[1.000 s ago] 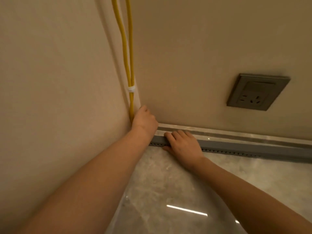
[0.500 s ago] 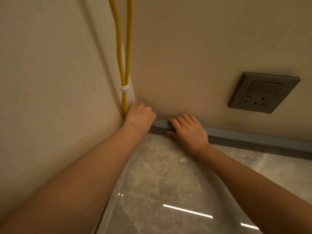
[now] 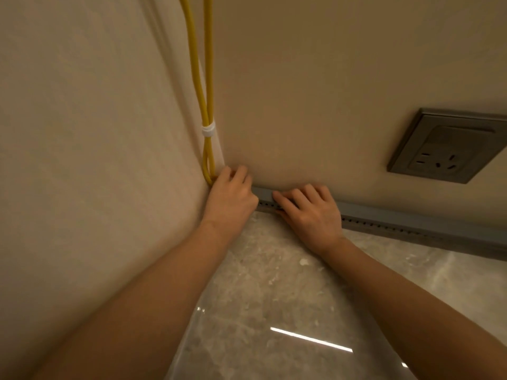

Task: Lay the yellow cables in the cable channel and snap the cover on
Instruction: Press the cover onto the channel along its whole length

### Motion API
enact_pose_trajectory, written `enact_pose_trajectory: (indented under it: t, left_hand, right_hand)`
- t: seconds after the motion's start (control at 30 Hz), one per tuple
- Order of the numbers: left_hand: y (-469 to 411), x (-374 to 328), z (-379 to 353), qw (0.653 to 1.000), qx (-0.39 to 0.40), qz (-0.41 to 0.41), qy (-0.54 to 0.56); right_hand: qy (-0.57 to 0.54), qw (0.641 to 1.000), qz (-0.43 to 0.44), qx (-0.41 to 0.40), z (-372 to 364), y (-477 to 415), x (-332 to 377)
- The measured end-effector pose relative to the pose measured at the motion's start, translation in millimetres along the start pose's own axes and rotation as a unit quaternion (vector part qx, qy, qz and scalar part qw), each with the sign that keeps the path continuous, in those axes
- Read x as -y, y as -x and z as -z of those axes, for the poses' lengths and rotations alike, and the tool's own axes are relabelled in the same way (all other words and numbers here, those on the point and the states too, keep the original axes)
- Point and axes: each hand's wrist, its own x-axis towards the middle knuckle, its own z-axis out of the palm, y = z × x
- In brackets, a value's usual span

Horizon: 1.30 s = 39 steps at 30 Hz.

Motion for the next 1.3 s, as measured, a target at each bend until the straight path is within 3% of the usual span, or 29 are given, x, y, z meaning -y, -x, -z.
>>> enact_pose_trajectory:
  t: [0.13, 0.5, 0.67, 0.8, 0.87, 0.97, 1.13, 1.2, 1.3]
  left_hand:
    - [8.7, -19.0, -10.7, 0.993, 0.096, 0.052, -0.045]
    - [17.9, -6.9, -10.6, 0.986, 0.12, 0.042, -0.108]
    - [10.6, 2.6, -7.0, 0.993, 0.097, 0.053, -0.045]
    - [6.7, 3.0, -1.2, 0.987, -0.017, 0.101, 0.122]
    - [6.2, -5.5, 0.7, 0.958, -0.077, 0.155, 0.229]
    - [8.1, -31.8, -1.5, 0.888, -0.14, 0.256, 0.356]
    - [21.7, -70.9, -7.5, 0.698, -0.191, 0.45, 0.523]
    - [22.6, -77.5, -11.5, 0.673, -0.188, 0.458, 0.55]
    - [17.0, -79.0, -16.7, 0.678, -0.159, 0.433, 0.572]
  right_hand:
    - [-0.013, 1.0, 0.007, -0.015, 1.4, -1.9, -0.2]
    - [-0.061, 0.998, 0.004, -0.019, 6.2, -3.8, 0.7]
    - [-0.082, 0.996, -0.012, -0.022, 8.5, -2.5, -1.1]
    - [-0.095, 0.995, -0.007, 0.0, 7.1, -3.6, -1.7]
    - [-0.101, 0.995, -0.007, 0.007, 7.5, -4.1, -1.4]
    - [-0.1, 0.995, -0.013, 0.019, 8.7, -4.5, -0.7]
    - [-0.091, 0.995, -0.035, 0.032, 8.7, -5.9, 0.6]
    - [-0.09, 0.995, -0.037, 0.033, 8.0, -6.0, 0.4]
    - [-0.093, 0.994, -0.04, 0.032, 7.3, -5.5, 0.5]
